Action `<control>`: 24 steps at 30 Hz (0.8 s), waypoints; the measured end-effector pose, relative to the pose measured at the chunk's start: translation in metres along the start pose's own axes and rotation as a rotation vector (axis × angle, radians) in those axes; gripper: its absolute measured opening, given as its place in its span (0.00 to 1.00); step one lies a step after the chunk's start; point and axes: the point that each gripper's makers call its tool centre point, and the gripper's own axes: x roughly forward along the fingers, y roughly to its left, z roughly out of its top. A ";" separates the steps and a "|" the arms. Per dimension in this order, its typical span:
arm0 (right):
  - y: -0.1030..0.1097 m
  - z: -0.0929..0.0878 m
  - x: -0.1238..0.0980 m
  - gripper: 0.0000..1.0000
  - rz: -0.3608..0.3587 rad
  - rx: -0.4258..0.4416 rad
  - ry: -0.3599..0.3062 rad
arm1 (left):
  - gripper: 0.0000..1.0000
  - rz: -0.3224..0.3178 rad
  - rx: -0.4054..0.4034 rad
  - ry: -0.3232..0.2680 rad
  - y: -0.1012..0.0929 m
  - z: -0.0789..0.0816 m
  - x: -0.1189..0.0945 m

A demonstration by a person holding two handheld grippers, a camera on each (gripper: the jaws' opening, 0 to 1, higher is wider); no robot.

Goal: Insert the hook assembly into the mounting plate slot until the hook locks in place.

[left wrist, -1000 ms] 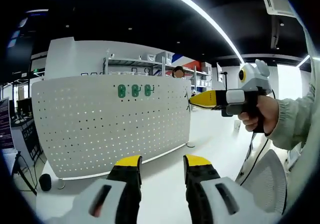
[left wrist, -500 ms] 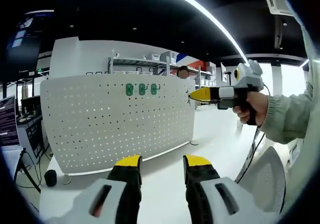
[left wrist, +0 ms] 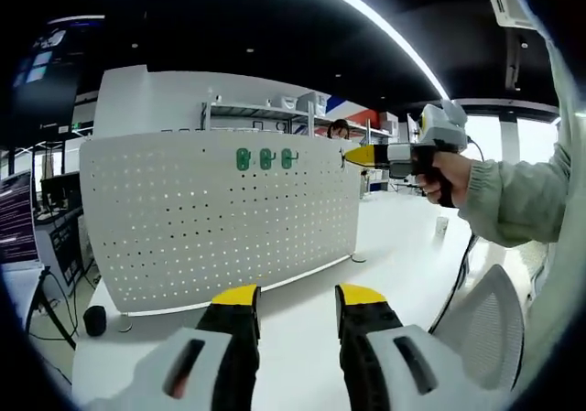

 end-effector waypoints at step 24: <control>-0.051 0.011 0.039 0.01 -0.135 -0.141 0.005 | 0.34 0.006 -0.014 0.026 0.012 -0.018 0.003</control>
